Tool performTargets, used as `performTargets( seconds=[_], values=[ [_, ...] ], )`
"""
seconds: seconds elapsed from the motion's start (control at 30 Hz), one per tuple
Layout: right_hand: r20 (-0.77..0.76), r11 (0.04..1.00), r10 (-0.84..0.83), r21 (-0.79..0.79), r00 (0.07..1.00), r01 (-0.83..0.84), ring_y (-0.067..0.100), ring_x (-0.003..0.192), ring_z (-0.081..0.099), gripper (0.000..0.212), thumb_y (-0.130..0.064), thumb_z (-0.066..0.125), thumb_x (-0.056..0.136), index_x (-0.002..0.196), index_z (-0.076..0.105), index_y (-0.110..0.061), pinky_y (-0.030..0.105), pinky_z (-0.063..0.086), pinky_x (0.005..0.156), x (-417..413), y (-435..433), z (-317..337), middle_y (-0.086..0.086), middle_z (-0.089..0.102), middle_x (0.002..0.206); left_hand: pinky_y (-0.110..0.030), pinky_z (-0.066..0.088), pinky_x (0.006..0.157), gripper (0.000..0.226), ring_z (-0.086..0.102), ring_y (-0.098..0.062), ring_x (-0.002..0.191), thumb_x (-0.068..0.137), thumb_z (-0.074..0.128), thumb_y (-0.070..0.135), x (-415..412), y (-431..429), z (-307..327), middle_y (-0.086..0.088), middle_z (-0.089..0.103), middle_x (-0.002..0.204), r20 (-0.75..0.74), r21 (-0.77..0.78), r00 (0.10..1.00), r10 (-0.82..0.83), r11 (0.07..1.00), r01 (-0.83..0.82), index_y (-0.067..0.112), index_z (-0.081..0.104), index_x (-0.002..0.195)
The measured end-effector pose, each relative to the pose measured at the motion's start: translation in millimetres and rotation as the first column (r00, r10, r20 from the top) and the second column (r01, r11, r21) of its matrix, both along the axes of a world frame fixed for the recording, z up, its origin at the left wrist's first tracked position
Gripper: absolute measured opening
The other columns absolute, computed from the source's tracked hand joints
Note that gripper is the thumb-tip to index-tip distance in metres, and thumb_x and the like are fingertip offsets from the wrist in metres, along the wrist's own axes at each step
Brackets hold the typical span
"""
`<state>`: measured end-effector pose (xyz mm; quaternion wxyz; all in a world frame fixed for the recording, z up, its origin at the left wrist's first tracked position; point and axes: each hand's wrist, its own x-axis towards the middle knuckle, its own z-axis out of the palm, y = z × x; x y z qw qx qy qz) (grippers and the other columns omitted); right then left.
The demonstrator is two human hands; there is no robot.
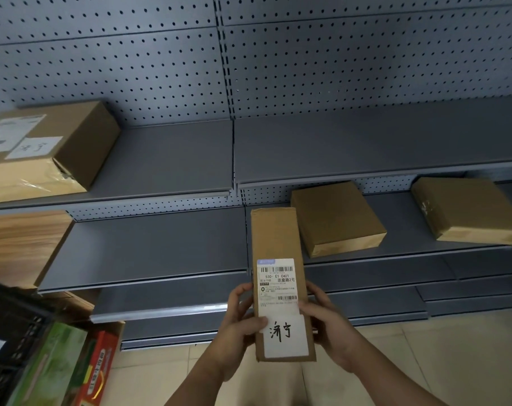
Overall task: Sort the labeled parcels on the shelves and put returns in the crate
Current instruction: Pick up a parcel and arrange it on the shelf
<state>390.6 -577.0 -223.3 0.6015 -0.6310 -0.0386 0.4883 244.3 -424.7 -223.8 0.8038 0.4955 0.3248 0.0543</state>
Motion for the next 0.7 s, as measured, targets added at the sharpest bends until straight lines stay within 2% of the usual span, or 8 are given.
performTargets(
  seconds=[0.17,0.23,0.47,0.57,0.7],
  values=[
    [-0.002,0.999,-0.017,0.05,1.0,0.017,0.034,0.111,0.069,0.064,-0.027,0.074,0.076,0.136,0.055,-0.039,0.051,0.054,0.092,-2.2,-1.8,6.7,0.007,0.077,0.109,-0.052,0.059,0.09,0.062,0.071,-0.034,0.109,0.078,0.072,0.03,-3.0,2.3,2.7,-0.008,0.07,0.127,0.01,0.03,1.0,0.009,1.0,-0.009,0.028,0.046,0.135],
    [0.002,0.998,-0.024,0.06,1.0,0.024,0.034,0.111,0.069,0.064,-0.027,0.074,0.076,0.136,0.055,-0.039,0.05,0.054,0.089,-3.0,-2.8,7.5,0.006,0.077,0.109,-0.054,0.058,0.093,0.062,0.071,-0.034,0.109,0.079,0.072,0.031,-3.7,2.1,3.8,-0.008,0.07,0.126,0.011,0.035,1.0,0.005,0.999,-0.005,0.028,0.046,0.135],
    [0.016,0.999,-0.015,0.048,1.0,0.015,0.034,0.113,0.068,0.065,-0.029,0.075,0.075,0.137,0.056,-0.039,0.053,0.054,0.096,-5.8,-0.6,8.7,0.007,0.076,0.113,-0.061,0.054,0.098,0.062,0.071,-0.035,0.11,0.079,0.073,0.031,-6.2,4.8,3.7,-0.007,0.07,0.126,0.004,0.041,1.0,0.015,0.999,-0.015,0.029,0.047,0.135],
    [0.019,0.999,-0.013,0.043,1.0,0.012,0.033,0.113,0.068,0.065,-0.029,0.075,0.075,0.137,0.056,-0.038,0.054,0.055,0.096,-7.0,1.2,8.9,0.006,0.076,0.113,-0.059,0.056,0.096,0.061,0.071,-0.034,0.109,0.079,0.072,0.031,-6.9,6.2,3.1,-0.006,0.071,0.125,0.0,0.039,1.0,0.02,0.999,-0.02,0.03,0.047,0.134],
    [0.017,1.0,0.008,0.022,1.0,-0.008,0.032,0.112,0.069,0.059,-0.026,0.072,0.082,0.137,0.056,-0.039,0.052,0.055,0.095,-8.4,10.5,7.7,0.005,0.077,0.111,-0.048,0.06,0.087,0.056,0.072,-0.033,0.107,0.085,0.077,0.03,-9.1,10.8,-0.3,-0.009,0.071,0.123,-0.015,0.017,0.999,0.05,0.999,-0.05,0.031,0.048,0.134]
  ],
)
